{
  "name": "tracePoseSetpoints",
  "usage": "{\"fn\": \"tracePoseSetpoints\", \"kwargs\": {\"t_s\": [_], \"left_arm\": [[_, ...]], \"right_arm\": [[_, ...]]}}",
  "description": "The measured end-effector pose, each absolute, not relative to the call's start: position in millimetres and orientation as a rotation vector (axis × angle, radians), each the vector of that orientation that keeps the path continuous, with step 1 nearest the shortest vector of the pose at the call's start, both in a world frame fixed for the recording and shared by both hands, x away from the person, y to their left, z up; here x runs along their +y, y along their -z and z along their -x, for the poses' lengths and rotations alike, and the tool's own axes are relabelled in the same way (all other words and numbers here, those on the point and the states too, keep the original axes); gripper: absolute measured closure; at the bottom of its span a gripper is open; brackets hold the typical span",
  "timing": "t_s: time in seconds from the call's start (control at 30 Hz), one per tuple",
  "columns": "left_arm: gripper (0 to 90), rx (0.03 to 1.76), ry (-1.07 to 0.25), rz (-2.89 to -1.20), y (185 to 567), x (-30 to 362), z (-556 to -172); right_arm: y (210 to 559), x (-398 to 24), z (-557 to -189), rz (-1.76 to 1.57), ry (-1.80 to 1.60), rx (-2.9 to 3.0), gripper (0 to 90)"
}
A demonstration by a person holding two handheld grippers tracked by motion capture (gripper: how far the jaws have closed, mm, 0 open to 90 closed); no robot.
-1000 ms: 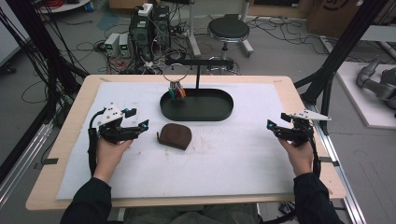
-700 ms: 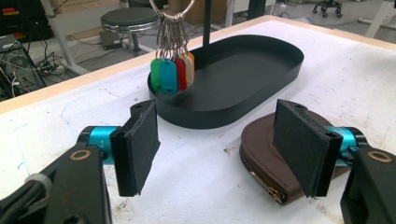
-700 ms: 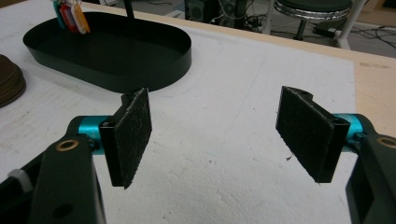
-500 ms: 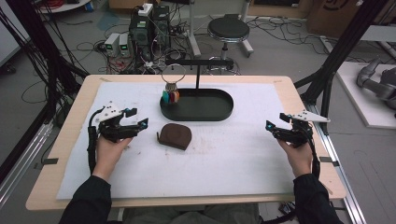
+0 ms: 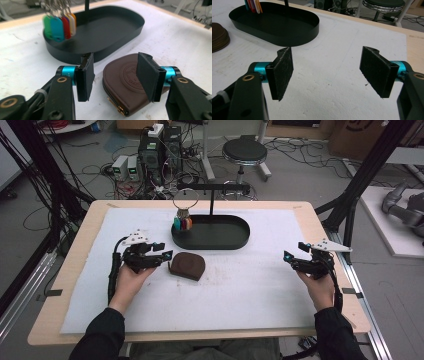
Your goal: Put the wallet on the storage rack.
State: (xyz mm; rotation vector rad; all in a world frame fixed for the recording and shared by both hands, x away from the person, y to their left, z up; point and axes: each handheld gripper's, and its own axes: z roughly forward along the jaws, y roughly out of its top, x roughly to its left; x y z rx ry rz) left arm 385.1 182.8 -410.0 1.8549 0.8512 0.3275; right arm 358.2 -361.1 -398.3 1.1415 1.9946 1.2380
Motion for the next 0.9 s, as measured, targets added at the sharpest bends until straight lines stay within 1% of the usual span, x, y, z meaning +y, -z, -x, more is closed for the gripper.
{"fn": "tracePoseSetpoints", "kwargs": {"t_s": [0.07,0.27,0.4,0.57,0.67,0.7,0.73,0.8,0.87,0.9], "left_arm": [[49.3,0.883,-0.294,-1.852,413,179,-393],[54.0,0.962,-0.203,-1.873,425,172,-413],[56.6,1.003,-0.174,-1.918,432,171,-416],[57.2,1.030,-0.138,-1.950,437,171,-417],[58.7,1.041,-0.100,-1.931,438,172,-418],[69.5,1.008,-0.083,-1.931,439,171,-416],[74.9,1.001,-0.094,-1.927,439,169,-414],[75.5,0.993,-0.115,-1.928,439,169,-412],[77.0,0.993,-0.107,-1.919,440,169,-411],[79.7,0.989,-0.103,-1.907,441,169,-410]], "right_arm": [[398,-361,-358,-1.141,-1.237,1.996,27.4],[398,-362,-356,-1.141,-1.231,1.994,27.4],[399,-363,-356,-1.137,-1.217,1.998,27.4],[399,-363,-356,-1.133,-1.217,1.995,27.4],[400,-361,-357,-1.127,-1.216,2.001,27.5],[400,-360,-357,-1.123,-1.214,2.003,27.4],[400,-360,-358,-1.115,-1.214,2.005,27.4],[400,-358,-358,-1.114,-1.215,2.007,27.5],[400,-356,-359,-1.109,-1.214,2.010,27.5],[399,-355,-359,-1.103,-1.214,2.010,27.5]]}}
